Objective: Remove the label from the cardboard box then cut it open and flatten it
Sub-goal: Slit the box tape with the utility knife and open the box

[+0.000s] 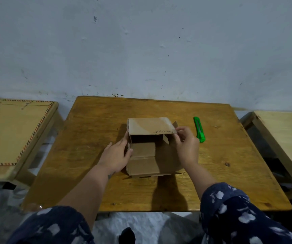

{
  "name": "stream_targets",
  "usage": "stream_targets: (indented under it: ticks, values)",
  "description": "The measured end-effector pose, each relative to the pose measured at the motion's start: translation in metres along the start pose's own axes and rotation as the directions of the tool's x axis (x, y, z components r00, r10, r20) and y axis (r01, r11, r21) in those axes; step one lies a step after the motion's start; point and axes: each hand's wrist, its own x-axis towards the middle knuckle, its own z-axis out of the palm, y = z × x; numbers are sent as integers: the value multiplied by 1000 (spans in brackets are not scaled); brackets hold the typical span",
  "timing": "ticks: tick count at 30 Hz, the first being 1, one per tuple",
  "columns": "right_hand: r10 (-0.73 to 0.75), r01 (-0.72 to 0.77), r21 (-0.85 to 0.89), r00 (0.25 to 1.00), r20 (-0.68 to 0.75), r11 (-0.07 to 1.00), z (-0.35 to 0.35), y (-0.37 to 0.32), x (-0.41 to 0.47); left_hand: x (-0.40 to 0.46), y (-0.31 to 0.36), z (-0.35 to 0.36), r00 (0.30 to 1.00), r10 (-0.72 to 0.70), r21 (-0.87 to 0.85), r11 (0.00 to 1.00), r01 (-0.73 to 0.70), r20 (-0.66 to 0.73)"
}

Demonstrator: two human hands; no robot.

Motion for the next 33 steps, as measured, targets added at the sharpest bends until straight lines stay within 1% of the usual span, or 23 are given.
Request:
stream_targets:
  ticks: [4, 7, 9, 10, 12, 14, 17, 20, 23, 26, 30, 33]
  values:
    - [13, -4, 90, 995, -95, 996, -2, -19, 21, 2, 0, -2, 1000, -26, -16, 1000, 26, 3]
    - [44, -18, 170, 988, -151, 985, 5, -37, 41, 4, -1, -2, 1000, -15, -30, 999, 15, 18]
    - [59, -30, 212, 989, -132, 977, 15, -43, 56, 6, -4, -2, 1000, -2, -29, 1000, 3, 23]
    - [64, -42, 208, 993, -99, 977, 22, -42, 63, 7, -5, -1, 1000, 5, -25, 1000, -5, 19]
    - [80, -75, 164, 997, -23, 984, 37, -38, 75, 9, -8, 0, 1000, 19, -18, 1000, -19, 0]
    - [97, -98, 111, 995, 6, 989, 50, -31, 85, 10, -12, 4, 999, 40, -20, 999, -41, -32]
    - [109, -108, 56, 994, -5, 993, 66, -25, 98, 11, -21, 12, 995, 74, -15, 997, -75, -74]
    - [123, -123, 22, 991, -49, 992, 78, -28, 113, 12, -22, 18, 989, 85, -11, 996, -87, -118]
    - [138, -135, 50, 989, -52, 990, 87, -31, 133, 12, -22, 22, 981, 83, -19, 996, -88, -175]
    - [174, -175, 51, 985, 20, 983, 95, -31, 141, 12, -20, 23, 977, 76, -26, 996, -83, -198]
    - [222, -216, -56, 964, 144, 975, 99, -27, 133, 12, -19, 22, 978, 73, -2, 997, -75, -194]
    - [197, -166, -185, 966, 170, 969, 97, -21, 119, 10, -18, 22, 978, 67, 33, 998, -62, -196]
